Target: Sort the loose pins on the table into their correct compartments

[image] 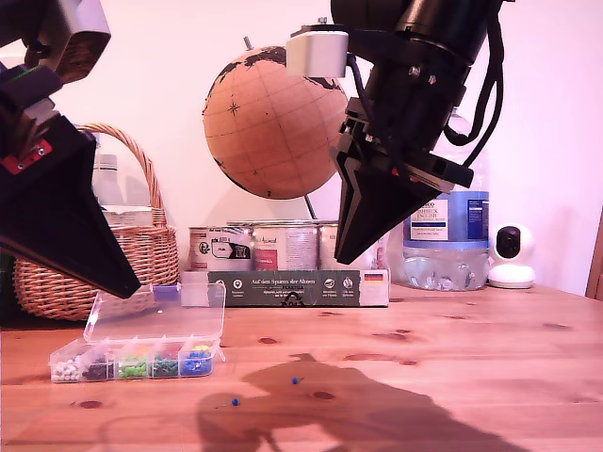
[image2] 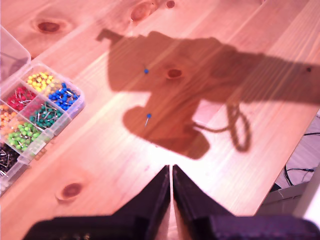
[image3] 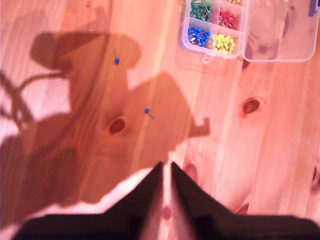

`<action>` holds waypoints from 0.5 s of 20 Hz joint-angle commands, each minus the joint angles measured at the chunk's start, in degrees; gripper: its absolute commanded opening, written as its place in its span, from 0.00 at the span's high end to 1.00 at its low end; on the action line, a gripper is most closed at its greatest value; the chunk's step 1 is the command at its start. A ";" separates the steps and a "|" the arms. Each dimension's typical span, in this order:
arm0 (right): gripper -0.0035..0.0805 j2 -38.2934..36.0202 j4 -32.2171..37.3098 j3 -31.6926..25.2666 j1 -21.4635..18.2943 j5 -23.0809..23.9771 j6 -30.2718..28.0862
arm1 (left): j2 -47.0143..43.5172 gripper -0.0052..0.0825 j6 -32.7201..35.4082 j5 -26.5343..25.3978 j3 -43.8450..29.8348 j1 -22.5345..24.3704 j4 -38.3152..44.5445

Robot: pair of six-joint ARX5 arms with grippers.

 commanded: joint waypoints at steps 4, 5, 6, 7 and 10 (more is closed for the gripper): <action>0.77 0.72 2.05 0.02 0.26 -0.50 -5.16 | 0.26 0.96 0.24 0.09 -0.83 -0.09 0.39; 0.77 1.14 2.10 0.02 0.74 -0.46 -6.21 | 0.26 0.96 0.24 0.09 -0.83 -0.07 0.39; 0.77 1.64 1.97 0.02 1.18 -0.42 -6.84 | 0.26 0.96 0.24 0.09 -0.83 -0.09 0.39; 0.77 2.16 1.99 0.02 1.77 -0.37 -6.84 | 0.26 0.96 0.24 0.07 -0.83 -0.07 0.42; 0.77 3.87 3.04 0.04 3.48 -0.13 -6.86 | 0.26 0.96 0.24 0.09 -0.83 -0.07 0.42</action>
